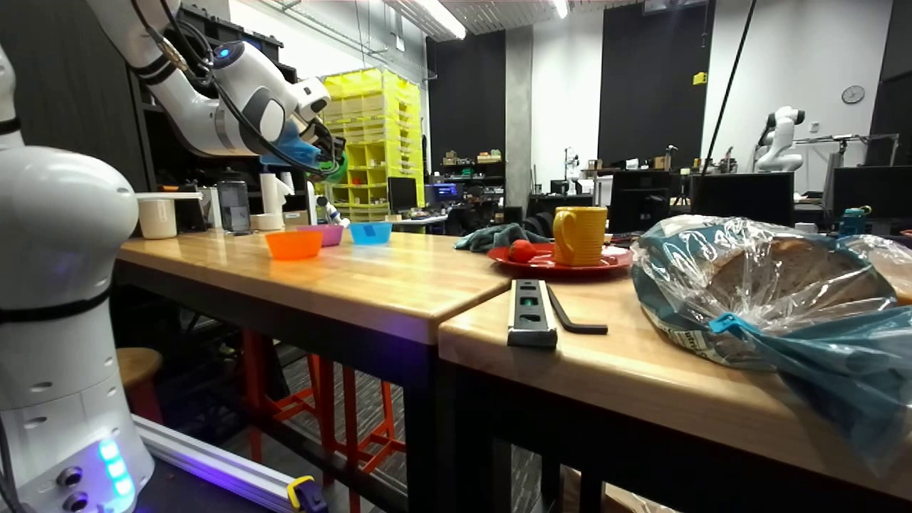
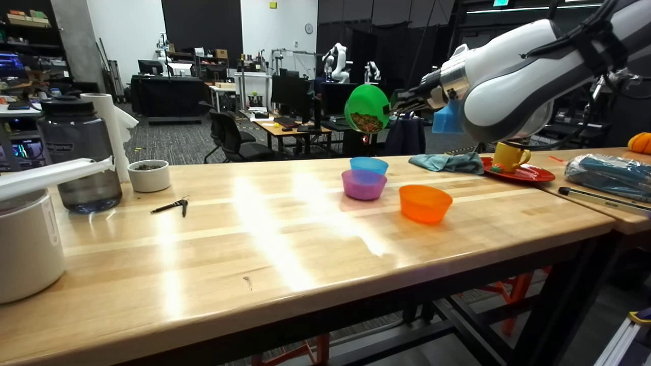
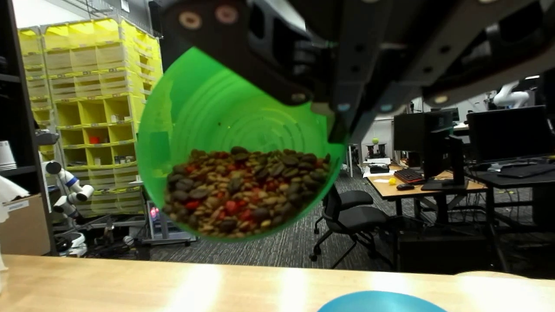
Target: Pour some of the contents of the green bowl into the purple bowl
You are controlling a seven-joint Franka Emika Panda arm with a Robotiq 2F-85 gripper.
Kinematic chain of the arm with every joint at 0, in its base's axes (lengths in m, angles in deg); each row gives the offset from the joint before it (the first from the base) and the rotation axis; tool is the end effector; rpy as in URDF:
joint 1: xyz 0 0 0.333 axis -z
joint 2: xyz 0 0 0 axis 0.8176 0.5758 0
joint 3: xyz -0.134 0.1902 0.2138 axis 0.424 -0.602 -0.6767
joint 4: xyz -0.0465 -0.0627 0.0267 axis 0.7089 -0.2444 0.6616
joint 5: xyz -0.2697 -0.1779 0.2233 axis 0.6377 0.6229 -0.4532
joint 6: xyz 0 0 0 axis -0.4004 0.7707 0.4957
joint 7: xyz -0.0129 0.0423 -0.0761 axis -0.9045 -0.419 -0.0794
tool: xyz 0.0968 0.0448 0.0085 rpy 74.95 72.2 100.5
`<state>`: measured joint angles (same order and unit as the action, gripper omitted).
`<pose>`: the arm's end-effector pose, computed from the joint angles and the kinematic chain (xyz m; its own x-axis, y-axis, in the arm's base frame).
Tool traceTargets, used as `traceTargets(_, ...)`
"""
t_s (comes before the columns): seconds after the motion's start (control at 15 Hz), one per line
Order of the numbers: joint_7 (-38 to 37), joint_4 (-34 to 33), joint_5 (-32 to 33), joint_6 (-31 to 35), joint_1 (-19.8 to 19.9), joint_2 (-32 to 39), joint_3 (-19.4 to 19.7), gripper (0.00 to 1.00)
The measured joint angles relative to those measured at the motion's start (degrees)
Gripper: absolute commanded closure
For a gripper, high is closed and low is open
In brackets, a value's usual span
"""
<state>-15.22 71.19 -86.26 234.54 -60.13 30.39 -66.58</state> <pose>0.4556 0.0551 0.4957 0.4236 -0.0523 0.9044 0.0623 -0.9943 -0.0867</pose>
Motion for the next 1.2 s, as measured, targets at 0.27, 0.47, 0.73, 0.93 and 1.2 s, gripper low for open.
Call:
traceTargets(0.27,0.14,0.02,0.05,-0.03,0.38,-1.02,-0.14,0.99)
traceTargets(0.47,0.14,0.44,0.06,-0.04,0.36,-1.1,-0.56,0.99)
traceTargets(0.73,0.32,0.59,0.06,-0.04,0.4,-1.11,-0.71,0.99)
traceTargets(0.93,0.39,0.6,0.06,-0.05,0.51,-1.09,-0.73,0.99)
traceTargets(1.2,1.03,1.31,0.39,-0.47,0.5,-0.14,-0.67,0.99)
